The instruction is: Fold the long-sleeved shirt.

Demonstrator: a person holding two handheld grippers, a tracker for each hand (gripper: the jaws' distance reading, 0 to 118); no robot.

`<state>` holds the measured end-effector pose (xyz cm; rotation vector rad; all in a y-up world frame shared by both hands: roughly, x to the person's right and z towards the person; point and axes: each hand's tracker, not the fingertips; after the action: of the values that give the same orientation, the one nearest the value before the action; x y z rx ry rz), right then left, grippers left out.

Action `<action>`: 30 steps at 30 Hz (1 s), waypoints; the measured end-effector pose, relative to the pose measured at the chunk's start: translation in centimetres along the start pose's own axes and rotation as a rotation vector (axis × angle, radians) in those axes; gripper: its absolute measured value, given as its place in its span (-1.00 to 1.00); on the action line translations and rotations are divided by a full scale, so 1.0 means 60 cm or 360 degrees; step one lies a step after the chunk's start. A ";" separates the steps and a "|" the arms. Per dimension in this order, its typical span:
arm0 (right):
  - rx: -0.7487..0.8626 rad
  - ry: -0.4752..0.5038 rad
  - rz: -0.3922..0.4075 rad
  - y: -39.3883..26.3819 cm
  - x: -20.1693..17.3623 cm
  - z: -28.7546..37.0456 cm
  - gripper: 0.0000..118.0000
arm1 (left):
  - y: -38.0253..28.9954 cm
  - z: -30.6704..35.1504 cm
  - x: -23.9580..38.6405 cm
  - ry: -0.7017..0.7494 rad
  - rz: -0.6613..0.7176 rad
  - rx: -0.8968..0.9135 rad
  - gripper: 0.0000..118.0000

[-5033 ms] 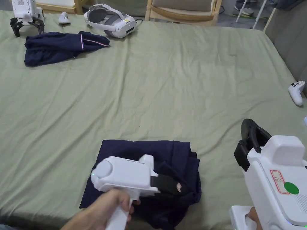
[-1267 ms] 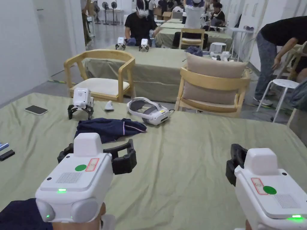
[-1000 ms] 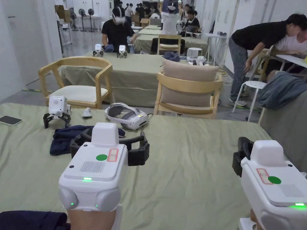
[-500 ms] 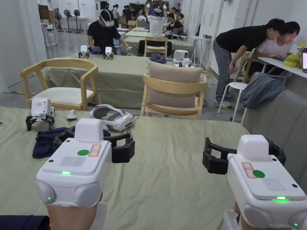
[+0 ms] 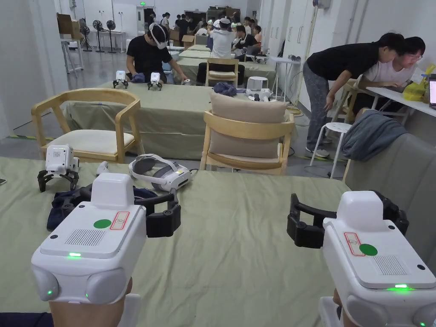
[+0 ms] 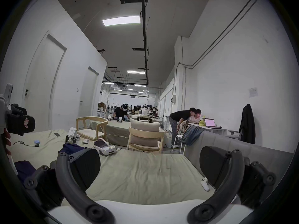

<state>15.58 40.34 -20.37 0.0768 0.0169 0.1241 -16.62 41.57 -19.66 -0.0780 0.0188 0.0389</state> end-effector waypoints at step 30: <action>0.0014 0.0004 0.0059 0.007 -0.011 0.015 1.00 | 0.009 0.006 0.008 0.0026 -0.0064 0.0039 0.88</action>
<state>14.91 40.59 -19.46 0.0860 0.0187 0.1613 -16.17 42.17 -19.36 -0.0540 0.0337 -0.0021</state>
